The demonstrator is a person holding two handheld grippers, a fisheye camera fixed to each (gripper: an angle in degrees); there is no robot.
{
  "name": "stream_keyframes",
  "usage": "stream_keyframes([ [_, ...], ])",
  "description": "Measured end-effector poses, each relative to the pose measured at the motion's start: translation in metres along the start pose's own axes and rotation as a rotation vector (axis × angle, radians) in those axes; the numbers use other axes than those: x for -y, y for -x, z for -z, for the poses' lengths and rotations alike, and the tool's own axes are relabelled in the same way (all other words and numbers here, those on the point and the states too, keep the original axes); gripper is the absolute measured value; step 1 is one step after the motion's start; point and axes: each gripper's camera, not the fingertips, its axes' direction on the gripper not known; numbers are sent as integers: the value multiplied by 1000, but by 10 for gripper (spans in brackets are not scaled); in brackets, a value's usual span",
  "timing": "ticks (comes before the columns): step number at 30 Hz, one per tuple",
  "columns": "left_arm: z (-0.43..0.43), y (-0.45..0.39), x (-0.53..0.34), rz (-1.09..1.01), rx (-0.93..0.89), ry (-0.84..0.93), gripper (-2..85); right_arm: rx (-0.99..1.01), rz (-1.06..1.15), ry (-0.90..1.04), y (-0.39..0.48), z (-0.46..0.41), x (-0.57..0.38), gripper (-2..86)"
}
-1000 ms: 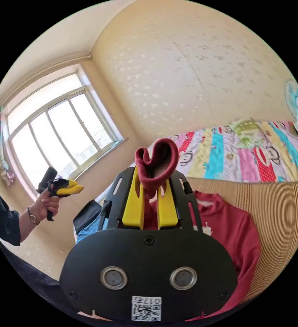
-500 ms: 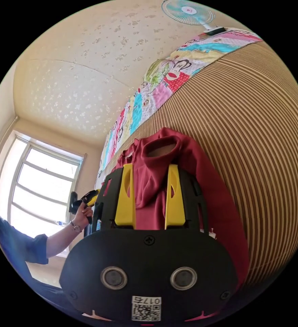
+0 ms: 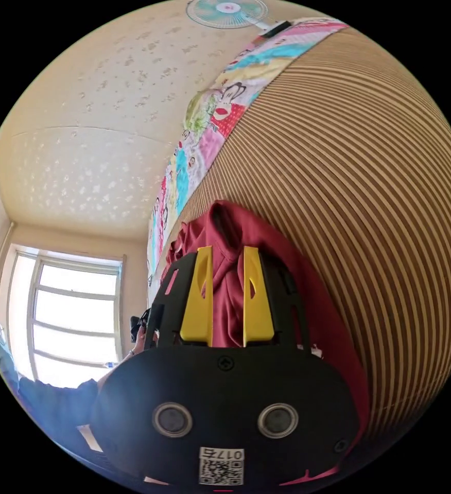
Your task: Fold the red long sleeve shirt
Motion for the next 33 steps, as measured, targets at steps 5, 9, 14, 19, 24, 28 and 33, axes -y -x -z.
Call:
stream_keyframes([
  [5, 7, -45, -36, -145, 137, -43, 99, -139, 147, -81, 62, 19, -20, 114],
  [9, 4, -79, -90, -268, 183, -40, 97, -388, 293, -74, 120, 59, -70, 106],
  [14, -47, -112, -193, -386, 216, 126, 84, -752, 346, 196, 132, 62, -169, 111],
  [19, -93, -108, -263, -316, 143, 275, 79, -884, 272, 418, 119, 59, -253, 127],
  [24, -111, -110, -296, -314, 82, 354, 79, -861, 291, 574, 101, 33, -274, 114],
  [28, -116, -133, -306, -451, 12, 431, 81, -776, 272, 421, 114, 76, -264, 39],
  [33, -126, -190, -319, -692, -166, 574, 107, -311, 186, 289, 146, 147, -220, 27],
])
